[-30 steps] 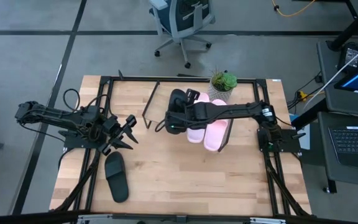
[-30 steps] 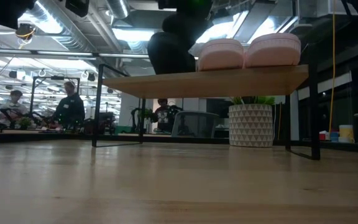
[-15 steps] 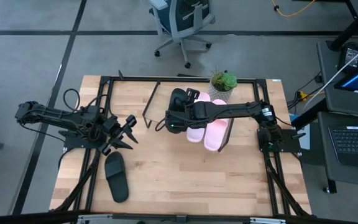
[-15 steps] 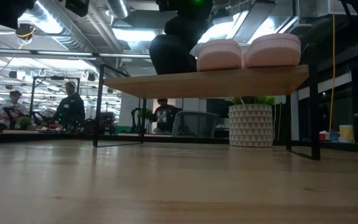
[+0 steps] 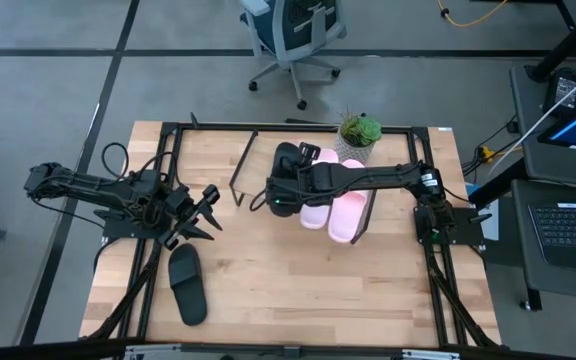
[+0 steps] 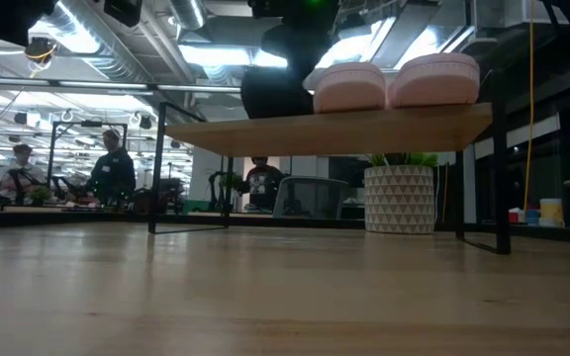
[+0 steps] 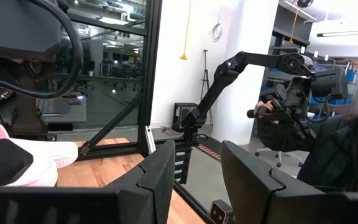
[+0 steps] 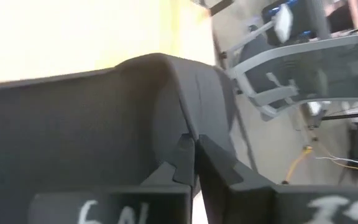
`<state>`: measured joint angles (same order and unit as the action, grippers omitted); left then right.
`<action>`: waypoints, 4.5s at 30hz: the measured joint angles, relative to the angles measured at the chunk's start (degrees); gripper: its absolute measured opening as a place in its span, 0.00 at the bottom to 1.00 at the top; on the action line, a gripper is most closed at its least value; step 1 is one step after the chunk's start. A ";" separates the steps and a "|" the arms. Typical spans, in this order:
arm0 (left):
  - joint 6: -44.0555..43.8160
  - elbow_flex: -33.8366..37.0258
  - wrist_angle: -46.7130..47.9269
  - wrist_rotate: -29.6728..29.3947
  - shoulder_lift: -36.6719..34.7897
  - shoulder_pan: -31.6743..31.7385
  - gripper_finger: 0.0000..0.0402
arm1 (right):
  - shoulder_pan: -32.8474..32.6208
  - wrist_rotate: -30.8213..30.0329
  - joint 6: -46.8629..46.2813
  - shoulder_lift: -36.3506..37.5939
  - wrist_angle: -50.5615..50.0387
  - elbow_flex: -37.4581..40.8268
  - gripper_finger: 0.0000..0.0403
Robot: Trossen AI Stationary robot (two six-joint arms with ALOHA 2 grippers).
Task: Pick and place slides into the shelf
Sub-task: Put the right black slide on the shelf
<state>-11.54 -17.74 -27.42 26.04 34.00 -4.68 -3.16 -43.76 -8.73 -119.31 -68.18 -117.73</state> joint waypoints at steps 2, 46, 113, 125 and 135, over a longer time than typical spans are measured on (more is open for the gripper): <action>-0.03 0.00 0.00 0.00 0.00 -0.01 0.31 | 0.04 1.68 0.04 0.00 0.04 0.00 0.05; 2.85 0.00 0.02 0.00 0.00 -0.01 0.31 | -3.60 6.55 8.96 0.37 0.79 -14.23 0.36; 22.21 -15.24 25.14 -27.70 9.60 11.52 0.01 | -27.28 6.36 13.58 42.30 89.55 74.46 0.00; 28.56 -41.56 51.66 -27.63 33.73 22.56 0.00 | -26.62 6.39 13.93 46.31 94.26 83.24 0.00; 33.29 -47.93 53.80 -29.95 47.38 24.72 0.00 | -26.67 5.43 15.96 49.80 93.05 84.47 0.00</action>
<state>21.75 -65.67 26.38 -3.91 81.38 20.05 -29.83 -38.33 7.23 -69.50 24.87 -33.26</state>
